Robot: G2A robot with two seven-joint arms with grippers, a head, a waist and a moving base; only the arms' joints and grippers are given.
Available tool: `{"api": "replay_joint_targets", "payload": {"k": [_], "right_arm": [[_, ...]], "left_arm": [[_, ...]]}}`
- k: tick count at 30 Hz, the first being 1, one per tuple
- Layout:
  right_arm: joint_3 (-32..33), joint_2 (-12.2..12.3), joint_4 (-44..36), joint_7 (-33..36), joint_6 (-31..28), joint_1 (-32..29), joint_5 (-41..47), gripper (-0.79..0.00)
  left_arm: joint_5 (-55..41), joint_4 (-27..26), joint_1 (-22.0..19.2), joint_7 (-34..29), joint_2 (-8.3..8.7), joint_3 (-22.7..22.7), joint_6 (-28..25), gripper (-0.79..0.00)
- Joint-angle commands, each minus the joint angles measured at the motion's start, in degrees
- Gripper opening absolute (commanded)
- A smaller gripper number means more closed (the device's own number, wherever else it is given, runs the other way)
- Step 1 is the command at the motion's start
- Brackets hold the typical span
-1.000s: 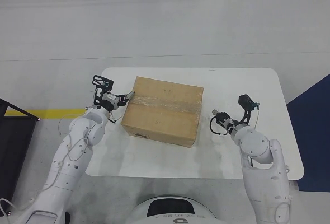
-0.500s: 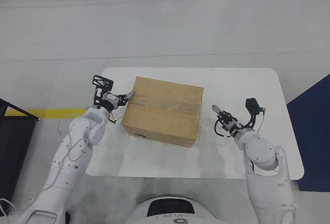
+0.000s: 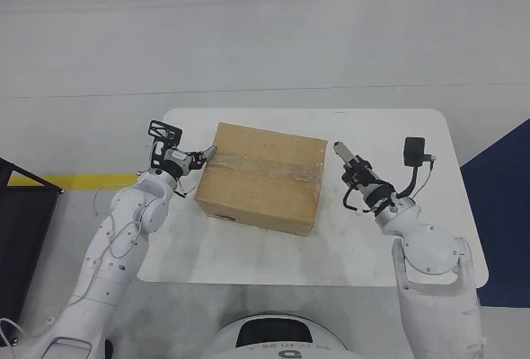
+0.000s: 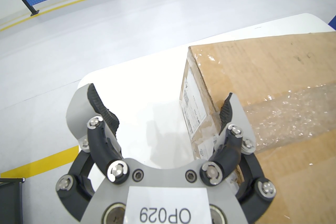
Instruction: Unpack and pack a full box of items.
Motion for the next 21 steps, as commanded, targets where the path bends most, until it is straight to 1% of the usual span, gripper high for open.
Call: {"api": "replay_joint_targets", "payload": {"k": [1,3,4,5,6,9,12,14,17,21], "right_arm": [[0.0,0.0,0.0,0.0,0.0,0.0,0.0,0.000],[-0.9,-0.3,0.3,-2.5,-0.3,0.7,3.4,0.000],[-3.1,-0.2,1.2,-1.3,-1.1,2.1,3.1,0.000],[-6.0,-0.1,2.9,1.2,-1.4,4.2,0.8,0.000],[-8.8,-0.2,4.9,2.2,-0.8,7.0,-1.0,0.000],[-17.6,-0.9,12.7,3.6,0.9,16.4,-1.9,0.000],[-25.9,-2.1,19.8,3.1,3.3,23.6,-1.9,0.000],[-29.4,-3.0,24.1,2.0,4.0,27.4,-0.1,0.000],[-33.5,-4.2,29.5,0.0,3.5,31.5,3.1,0.000],[-36.5,-5.7,35.4,-4.2,2.3,35.3,8.4,0.000]], "left_arm": [[0.0,0.0,0.0,0.0,0.00,0.0,0.0,0.000],[0.0,0.0,0.0,0.0,0.00,0.0,0.0,0.000],[0.0,0.0,0.0,0.0,0.00,0.0,0.0,0.000],[0.0,0.0,0.0,0.0,0.00,0.0,0.0,0.000],[0.0,0.0,0.0,0.0,0.00,0.0,0.0,0.000],[0.0,0.0,0.0,0.0,0.00,0.0,0.0,0.000],[0.0,0.0,0.0,0.0,0.00,0.0,0.0,0.000],[0.0,0.0,0.0,0.0,0.00,0.0,0.0,0.000],[0.0,0.0,0.0,0.0,0.00,0.0,0.0,0.000],[0.0,0.0,0.0,0.0,0.00,0.0,0.0,0.000]]}}
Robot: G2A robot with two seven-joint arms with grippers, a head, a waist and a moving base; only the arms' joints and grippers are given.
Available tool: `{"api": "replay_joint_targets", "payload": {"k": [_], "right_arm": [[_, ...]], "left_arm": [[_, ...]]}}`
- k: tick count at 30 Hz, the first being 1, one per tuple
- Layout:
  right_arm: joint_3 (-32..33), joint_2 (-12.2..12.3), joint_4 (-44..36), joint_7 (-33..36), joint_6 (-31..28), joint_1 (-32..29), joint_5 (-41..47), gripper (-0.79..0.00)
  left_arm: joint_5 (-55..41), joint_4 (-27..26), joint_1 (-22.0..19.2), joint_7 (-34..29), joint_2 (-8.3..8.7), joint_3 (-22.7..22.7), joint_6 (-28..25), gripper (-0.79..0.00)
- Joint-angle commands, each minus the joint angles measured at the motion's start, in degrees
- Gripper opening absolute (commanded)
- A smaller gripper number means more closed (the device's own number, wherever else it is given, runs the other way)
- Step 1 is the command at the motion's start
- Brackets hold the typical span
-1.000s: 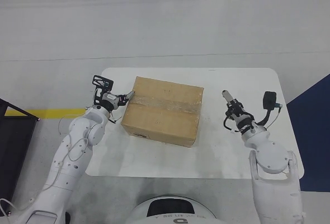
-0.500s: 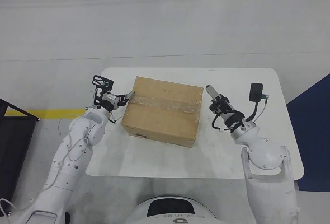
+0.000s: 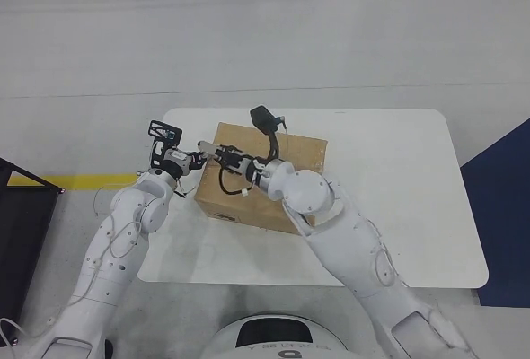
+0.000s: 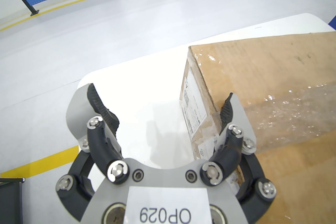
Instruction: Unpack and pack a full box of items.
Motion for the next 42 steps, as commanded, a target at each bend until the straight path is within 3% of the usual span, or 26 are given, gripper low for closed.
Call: {"api": "replay_joint_targets", "payload": {"k": [1,7,16,31,42], "right_arm": [[-1.2,-0.7,3.4,-2.6,0.0,1.8,1.8,0.000],[-3.8,-2.5,11.4,-6.4,0.9,6.2,5.8,0.000],[-4.5,-3.1,14.9,-6.8,2.9,7.4,6.9,0.000],[2.9,-0.5,3.4,-7.2,6.2,-2.3,4.3,0.000],[1.3,-1.1,3.3,-6.9,4.2,0.8,6.2,0.000]], "left_arm": [[0.0,0.0,0.0,0.0,0.00,0.0,0.0,0.000],[0.0,0.0,0.0,0.0,0.00,0.0,0.0,0.000],[0.0,0.0,0.0,0.0,0.00,0.0,0.0,0.000],[0.0,0.0,0.0,0.0,0.00,0.0,0.0,0.000],[0.0,0.0,0.0,0.0,0.00,0.0,0.0,0.000]]}}
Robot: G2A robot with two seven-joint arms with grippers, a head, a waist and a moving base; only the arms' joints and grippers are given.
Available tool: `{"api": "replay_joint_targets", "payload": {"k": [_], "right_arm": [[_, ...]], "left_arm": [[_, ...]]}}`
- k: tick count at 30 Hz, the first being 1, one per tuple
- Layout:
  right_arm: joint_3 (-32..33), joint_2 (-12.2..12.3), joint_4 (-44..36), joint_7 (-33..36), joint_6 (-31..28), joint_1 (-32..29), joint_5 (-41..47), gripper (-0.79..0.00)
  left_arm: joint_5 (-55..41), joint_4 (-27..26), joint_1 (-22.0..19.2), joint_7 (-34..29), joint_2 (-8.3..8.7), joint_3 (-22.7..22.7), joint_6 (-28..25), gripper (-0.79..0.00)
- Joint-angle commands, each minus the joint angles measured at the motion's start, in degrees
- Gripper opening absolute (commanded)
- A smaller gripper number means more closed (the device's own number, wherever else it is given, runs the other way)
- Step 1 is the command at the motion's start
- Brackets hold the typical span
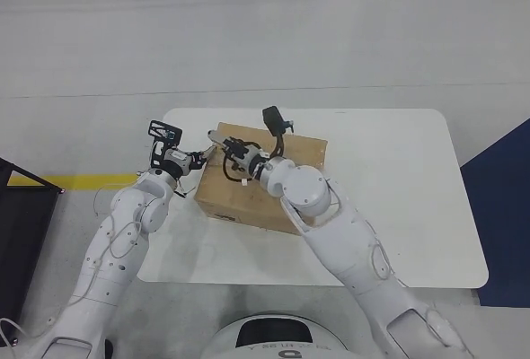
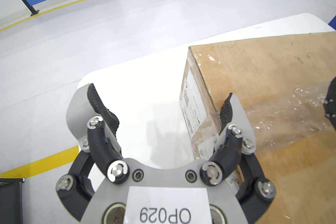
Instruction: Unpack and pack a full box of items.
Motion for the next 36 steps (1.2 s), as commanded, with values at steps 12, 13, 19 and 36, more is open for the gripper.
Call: {"api": "replay_joint_targets", "payload": {"k": [12,13,19,36], "right_arm": [[-3.7,-2.8,19.2,-0.3,-4.5,10.0,8.2,0.000],[-3.4,-2.8,19.4,-0.4,-4.7,9.9,8.4,0.000],[-0.6,-1.8,15.9,-1.9,-4.6,6.2,7.4,0.000],[13.1,2.8,-2.3,-1.7,-2.1,-10.0,3.3,0.000]], "left_arm": [[0.0,0.0,0.0,0.0,0.00,0.0,0.0,0.000],[0.0,0.0,0.0,0.0,0.00,0.0,0.0,0.000],[0.0,0.0,0.0,0.0,0.00,0.0,0.0,0.000],[0.0,0.0,0.0,0.0,0.00,0.0,0.0,0.000]]}}
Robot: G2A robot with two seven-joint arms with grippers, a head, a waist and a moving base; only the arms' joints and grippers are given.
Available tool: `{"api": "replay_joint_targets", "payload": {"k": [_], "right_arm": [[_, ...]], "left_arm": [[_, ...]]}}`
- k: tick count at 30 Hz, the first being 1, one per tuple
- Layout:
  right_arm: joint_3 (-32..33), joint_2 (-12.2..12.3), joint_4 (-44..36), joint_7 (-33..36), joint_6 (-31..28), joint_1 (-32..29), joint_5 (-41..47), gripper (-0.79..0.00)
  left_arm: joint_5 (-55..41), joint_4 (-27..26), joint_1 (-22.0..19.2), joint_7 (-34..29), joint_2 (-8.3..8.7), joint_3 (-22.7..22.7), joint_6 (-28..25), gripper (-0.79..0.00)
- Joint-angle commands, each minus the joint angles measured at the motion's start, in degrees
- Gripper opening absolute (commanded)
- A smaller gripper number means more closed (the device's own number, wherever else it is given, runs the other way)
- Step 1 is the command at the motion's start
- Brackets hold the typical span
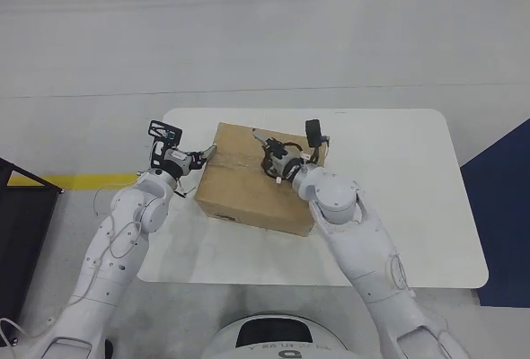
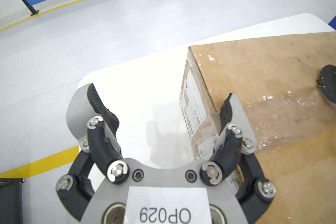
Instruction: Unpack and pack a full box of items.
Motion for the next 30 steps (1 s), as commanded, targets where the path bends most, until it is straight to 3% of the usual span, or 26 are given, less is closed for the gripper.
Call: {"api": "replay_joint_targets", "payload": {"k": [1,21,30], "right_arm": [[1.6,0.4,-1.6,-0.1,0.1,-1.5,-0.1,0.000],[11.8,2.9,-18.1,-4.0,1.4,-16.5,-0.2,0.000],[16.8,3.4,-18.9,-6.3,-1.4,-21.0,4.7,0.000]], "left_arm": [[0.0,0.0,0.0,0.0,0.00,0.0,0.0,0.000],[0.0,0.0,0.0,0.0,0.00,0.0,0.0,0.000],[0.0,0.0,0.0,0.0,0.00,0.0,0.0,0.000]]}}
